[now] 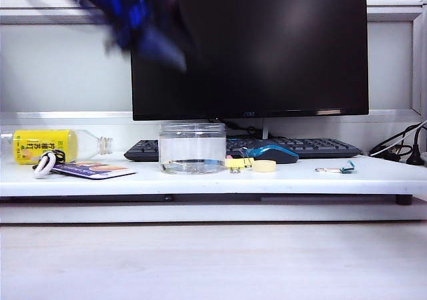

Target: Pick up the clips with the largest number of clips of the same color on the table and place them in a round transparent plastic box.

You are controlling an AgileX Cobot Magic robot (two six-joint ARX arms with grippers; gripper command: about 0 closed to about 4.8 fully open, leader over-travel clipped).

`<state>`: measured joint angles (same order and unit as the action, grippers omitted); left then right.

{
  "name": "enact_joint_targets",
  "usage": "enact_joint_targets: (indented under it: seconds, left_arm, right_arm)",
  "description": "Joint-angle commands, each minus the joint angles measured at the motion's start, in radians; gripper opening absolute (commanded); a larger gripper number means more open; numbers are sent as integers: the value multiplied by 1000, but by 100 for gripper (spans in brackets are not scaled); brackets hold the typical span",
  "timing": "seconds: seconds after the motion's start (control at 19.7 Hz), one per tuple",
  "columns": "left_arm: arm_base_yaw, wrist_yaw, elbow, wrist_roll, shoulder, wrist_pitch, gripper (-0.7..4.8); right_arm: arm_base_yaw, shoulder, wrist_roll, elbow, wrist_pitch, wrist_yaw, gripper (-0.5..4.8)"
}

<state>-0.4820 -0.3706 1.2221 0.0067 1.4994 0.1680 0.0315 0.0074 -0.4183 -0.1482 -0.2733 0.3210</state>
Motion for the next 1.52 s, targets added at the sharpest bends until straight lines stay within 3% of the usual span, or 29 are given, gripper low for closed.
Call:
enact_joint_targets:
  seconds: [0.05, 0.25, 0.41, 0.66, 0.96, 1.17, 1.52]
  left_arm:
    - [0, 100, 2, 103, -119, 70, 188]
    - [0, 172, 1, 143, -224, 282, 188]
    - [0, 172, -13, 143, -229, 404, 188]
    - [0, 176, -107, 143, -228, 362, 188]
    - [0, 176, -122, 131, -229, 344, 188]
    - [0, 176, -122, 122, -229, 345, 188]
    - [0, 176, -122, 115, -228, 319, 187]
  right_arm:
    - [0, 5, 18, -5, 51, -65, 84]
    - [1, 94, -7, -11, 106, -71, 119]
    - [6, 263, -5, -94, 121, -49, 123]
    - [121, 609, 30, -325, 121, -53, 127]
    - [322, 1019, 135, -578, 153, -58, 127]
    - [351, 1210, 135, -649, 249, -45, 127]
    - [372, 1453, 143, -776, 268, 3, 127]
